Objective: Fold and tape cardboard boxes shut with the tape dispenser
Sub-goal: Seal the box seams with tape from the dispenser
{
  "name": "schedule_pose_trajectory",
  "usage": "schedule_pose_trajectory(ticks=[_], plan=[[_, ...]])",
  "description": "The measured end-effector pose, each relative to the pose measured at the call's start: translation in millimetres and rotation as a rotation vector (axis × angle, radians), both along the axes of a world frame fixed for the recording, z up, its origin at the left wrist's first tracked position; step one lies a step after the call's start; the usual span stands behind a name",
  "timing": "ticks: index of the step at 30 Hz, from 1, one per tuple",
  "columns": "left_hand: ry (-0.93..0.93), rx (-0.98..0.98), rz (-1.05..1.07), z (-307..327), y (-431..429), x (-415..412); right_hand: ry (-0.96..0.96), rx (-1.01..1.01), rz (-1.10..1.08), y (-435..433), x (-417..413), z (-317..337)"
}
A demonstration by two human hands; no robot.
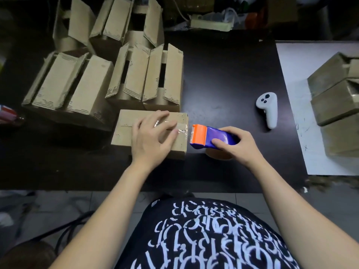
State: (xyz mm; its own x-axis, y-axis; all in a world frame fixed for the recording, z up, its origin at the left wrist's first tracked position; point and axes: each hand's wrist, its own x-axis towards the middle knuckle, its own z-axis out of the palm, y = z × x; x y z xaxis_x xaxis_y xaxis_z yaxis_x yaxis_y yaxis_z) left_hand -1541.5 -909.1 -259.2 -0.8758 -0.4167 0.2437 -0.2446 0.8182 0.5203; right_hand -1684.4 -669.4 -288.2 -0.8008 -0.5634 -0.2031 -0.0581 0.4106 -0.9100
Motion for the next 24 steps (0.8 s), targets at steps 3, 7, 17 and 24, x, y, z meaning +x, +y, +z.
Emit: schedule_pose_trajectory(ticks=[3, 7, 17, 24], plan=[[0.017, -0.047, -0.016, -2.2, -3.0, 2.2, -0.043, 0.016, -0.032, 5.5, 6.7, -7.4], [-0.015, -0.074, -0.031, -0.8, -1.6, 0.9, -0.020, 0.072, -0.026, 9.4, 16.6, -16.1], [-0.076, -0.074, -0.075, 2.5, -7.6, -2.6, 0.042, 0.220, 0.166, 11.1, -12.8, -4.4], [-0.060, -0.069, -0.068, 1.4, -6.5, -3.3, 0.089, 0.226, 0.183, 15.9, -13.3, 2.4]])
